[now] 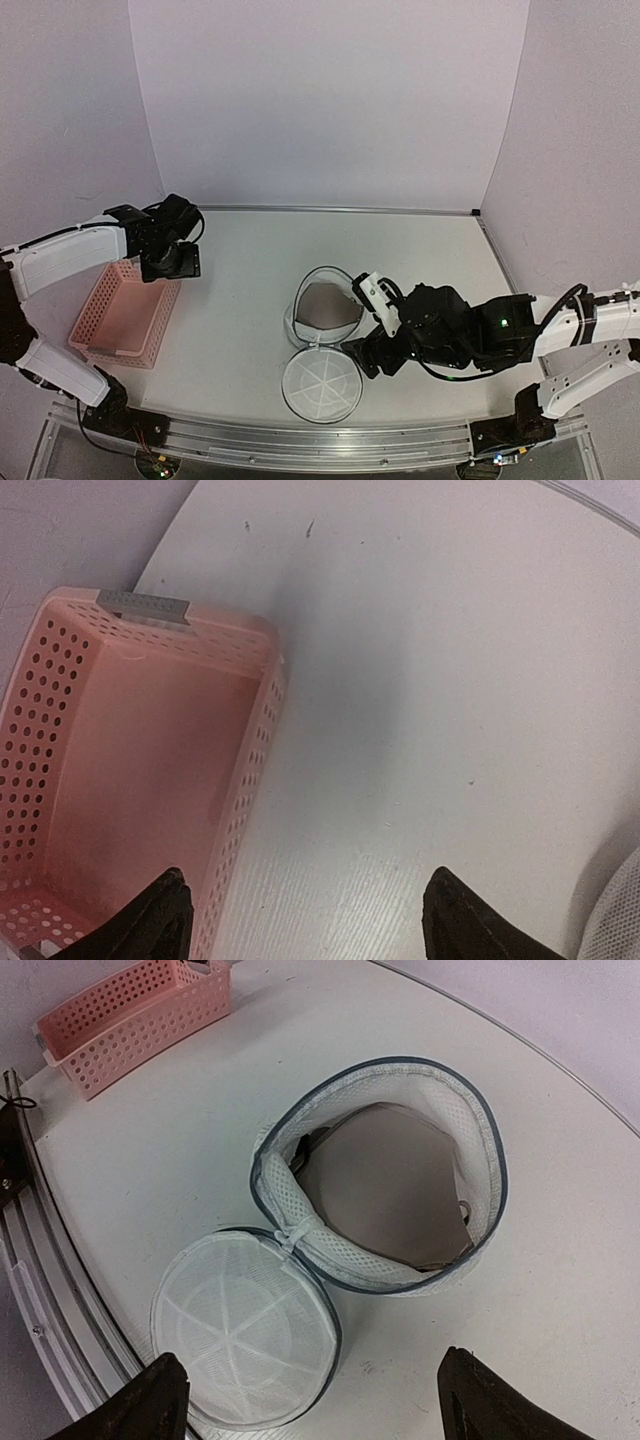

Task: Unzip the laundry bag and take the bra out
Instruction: Pick up the bin from the corner of the board.

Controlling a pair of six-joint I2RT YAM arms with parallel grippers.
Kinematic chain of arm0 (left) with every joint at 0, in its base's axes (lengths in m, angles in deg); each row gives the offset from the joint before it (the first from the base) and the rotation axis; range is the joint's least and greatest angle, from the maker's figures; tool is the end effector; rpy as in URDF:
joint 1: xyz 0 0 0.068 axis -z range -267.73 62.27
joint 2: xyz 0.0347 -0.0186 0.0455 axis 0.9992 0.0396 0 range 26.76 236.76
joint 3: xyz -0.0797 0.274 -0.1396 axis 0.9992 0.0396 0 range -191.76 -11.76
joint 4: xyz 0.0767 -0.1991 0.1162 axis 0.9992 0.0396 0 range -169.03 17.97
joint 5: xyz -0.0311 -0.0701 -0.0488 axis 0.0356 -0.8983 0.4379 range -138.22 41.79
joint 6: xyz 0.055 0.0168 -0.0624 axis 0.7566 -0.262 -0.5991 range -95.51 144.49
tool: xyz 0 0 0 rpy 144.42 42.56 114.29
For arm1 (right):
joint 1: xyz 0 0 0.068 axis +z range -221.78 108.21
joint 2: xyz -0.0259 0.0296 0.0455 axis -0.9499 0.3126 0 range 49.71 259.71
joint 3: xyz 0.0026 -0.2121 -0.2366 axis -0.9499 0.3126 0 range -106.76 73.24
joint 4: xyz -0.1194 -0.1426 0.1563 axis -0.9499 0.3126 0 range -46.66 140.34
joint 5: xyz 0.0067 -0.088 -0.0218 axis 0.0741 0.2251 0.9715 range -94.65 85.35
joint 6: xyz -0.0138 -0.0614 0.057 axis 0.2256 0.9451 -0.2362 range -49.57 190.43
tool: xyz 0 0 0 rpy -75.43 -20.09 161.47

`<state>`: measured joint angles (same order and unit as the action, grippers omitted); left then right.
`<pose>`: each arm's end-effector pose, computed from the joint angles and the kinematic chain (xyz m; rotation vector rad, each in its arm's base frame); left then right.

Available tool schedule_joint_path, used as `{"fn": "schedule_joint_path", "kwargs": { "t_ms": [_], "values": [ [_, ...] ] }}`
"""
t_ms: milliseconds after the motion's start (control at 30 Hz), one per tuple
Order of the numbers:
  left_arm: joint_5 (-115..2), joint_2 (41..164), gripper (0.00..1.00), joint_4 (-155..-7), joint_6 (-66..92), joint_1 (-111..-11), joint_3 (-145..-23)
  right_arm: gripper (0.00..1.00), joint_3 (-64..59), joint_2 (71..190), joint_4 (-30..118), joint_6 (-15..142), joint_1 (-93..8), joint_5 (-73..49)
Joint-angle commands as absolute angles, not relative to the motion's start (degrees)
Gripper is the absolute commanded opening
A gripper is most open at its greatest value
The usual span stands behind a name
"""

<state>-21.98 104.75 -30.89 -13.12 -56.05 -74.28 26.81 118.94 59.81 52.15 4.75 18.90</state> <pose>0.2311 -0.1038 0.2884 -0.2663 2.4959 0.1465 0.0874 0.2372 0.2815 -0.8879 2.0439 0.4610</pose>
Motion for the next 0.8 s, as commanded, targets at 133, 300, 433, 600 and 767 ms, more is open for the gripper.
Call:
{"fn": "schedule_joint_path", "kwargs": {
  "t_ms": [133, 300, 433, 600, 767],
  "values": [
    [-21.9, 107.2, 0.8, -33.4, -14.4, -61.6, -69.8, 0.88, 28.0, 120.3, 54.1, 51.8, 4.6, 16.3],
    [-25.8, 109.4, 0.73, -37.1, -13.0, -64.5, -67.1, 0.88, 27.8, 121.4, 53.4, 52.3, 4.2, 15.0],
    [-28.5, 110.7, 0.64, -39.9, -11.5, -67.1, -65.1, 0.87, 27.2, 122.4, 53.4, 52.3, 4.1, 14.3],
    [-31.4, 112.3, 0.43, -42.3, -9.9, -68.9, -64.1, 0.87, 26.7, 123.0, 53.4, 52.2, 4.0, 13.8],
    [-32.3, 113.0, 0.2, -43.1, -9.2, -69.0, -64.8, 0.86, 26.4, 123.6, 53.4, 51.8, 3.9, 13.5]
  ]
}}
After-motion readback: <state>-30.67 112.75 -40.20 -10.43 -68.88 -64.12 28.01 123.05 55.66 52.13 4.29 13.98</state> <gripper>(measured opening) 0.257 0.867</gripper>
